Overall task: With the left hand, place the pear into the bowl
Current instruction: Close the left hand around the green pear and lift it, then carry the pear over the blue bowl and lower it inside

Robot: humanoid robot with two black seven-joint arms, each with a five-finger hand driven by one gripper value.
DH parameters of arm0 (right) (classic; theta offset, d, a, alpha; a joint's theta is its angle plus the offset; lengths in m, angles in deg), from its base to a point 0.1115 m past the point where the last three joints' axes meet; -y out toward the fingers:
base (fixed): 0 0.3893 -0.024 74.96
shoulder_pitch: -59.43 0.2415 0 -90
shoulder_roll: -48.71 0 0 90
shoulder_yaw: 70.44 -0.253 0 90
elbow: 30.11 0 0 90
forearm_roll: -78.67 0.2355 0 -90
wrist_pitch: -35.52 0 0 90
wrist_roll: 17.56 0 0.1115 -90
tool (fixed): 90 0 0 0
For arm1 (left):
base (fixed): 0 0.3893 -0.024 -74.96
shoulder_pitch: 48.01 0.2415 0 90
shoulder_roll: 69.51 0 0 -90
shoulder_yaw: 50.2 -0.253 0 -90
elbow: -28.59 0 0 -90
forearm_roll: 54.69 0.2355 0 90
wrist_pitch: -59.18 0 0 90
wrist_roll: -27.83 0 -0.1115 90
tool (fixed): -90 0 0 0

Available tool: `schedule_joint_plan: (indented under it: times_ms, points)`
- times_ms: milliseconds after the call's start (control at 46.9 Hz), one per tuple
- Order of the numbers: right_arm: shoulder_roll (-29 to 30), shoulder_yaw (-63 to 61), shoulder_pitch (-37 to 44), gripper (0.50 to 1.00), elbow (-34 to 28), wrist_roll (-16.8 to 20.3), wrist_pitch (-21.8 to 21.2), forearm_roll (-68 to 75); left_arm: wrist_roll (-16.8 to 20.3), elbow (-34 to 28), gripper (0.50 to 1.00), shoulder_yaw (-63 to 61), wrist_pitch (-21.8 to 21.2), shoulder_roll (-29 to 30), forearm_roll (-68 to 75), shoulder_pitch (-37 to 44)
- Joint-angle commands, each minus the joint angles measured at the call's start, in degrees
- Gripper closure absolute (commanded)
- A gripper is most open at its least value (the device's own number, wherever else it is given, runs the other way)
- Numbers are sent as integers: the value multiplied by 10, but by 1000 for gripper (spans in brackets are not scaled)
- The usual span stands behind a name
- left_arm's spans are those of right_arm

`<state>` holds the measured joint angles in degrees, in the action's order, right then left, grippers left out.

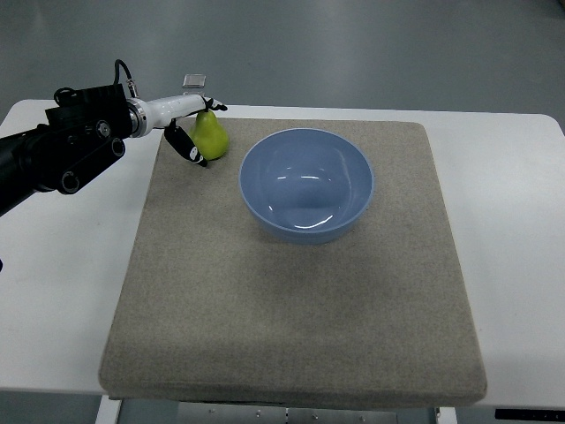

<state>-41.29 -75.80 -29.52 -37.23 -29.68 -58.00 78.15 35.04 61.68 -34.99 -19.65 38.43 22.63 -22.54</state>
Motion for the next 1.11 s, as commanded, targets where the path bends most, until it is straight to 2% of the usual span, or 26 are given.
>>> schedule_joint_plan:
  times_ms: [0,192,299,363,448,640,811,939,1088]
  points:
    - [0,0,0,574,0,0,0,0,0,0,658,0,0,1,-2,0]
    - [0,0,0,574,0,0,0,0,0,0,840,0,0,2,-2,5]
    - [0,0,0,574,0,0,0,0,0,0,881,0,0,3,-4,5]
    - [0,0,0,574,0,0,0,0,0,0,945,1,-1,5,-5,5]
    - [0,0,0,574,0,0,0,0,0,1,1000,1,-3,8,-7,3]
    - [0,0,0,574,0,0,0,0,1,22,1000,8,0,37,-9,-16]
    - [0,0,0,574,0,0,0,1,2,101,1000,10,7,97,-18,-43]
    - [0,0,0,574,0,0,0,0,5,164,1000,11,10,119,-30,-60]
    - [0,0,0,576,0,0,0,0,18,234,1000,12,52,146,-50,-77]
